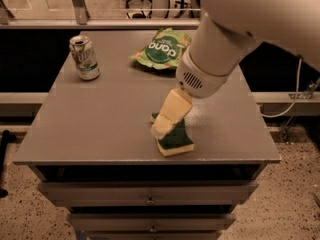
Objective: Pick sponge
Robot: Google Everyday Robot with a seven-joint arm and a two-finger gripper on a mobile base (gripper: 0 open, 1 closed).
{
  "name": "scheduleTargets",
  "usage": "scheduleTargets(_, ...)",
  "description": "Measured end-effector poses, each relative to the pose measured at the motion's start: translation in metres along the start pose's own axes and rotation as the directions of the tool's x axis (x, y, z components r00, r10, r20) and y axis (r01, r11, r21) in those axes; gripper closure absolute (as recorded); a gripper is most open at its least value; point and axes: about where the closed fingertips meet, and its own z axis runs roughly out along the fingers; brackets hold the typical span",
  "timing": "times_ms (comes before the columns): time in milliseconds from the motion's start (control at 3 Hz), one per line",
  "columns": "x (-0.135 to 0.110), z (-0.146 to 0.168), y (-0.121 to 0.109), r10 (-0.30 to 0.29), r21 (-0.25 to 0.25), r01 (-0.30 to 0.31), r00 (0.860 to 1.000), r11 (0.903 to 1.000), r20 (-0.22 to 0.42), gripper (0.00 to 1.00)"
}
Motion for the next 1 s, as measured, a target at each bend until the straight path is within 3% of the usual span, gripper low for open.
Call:
scheduleTargets(333,0.003,0.019,0.007,0.14,0.016,-0.14,0.99,0.99,0.013,0.0)
scheduleTargets(667,0.014,0.048,0.011,0.245,0.024,-0.246,0.969,0.9691,0.023,0.01)
scheduleTargets(1000,0.02,0.066,0.009,0.294,0.034,-0.295,0.955,0.955,0.035,0.29)
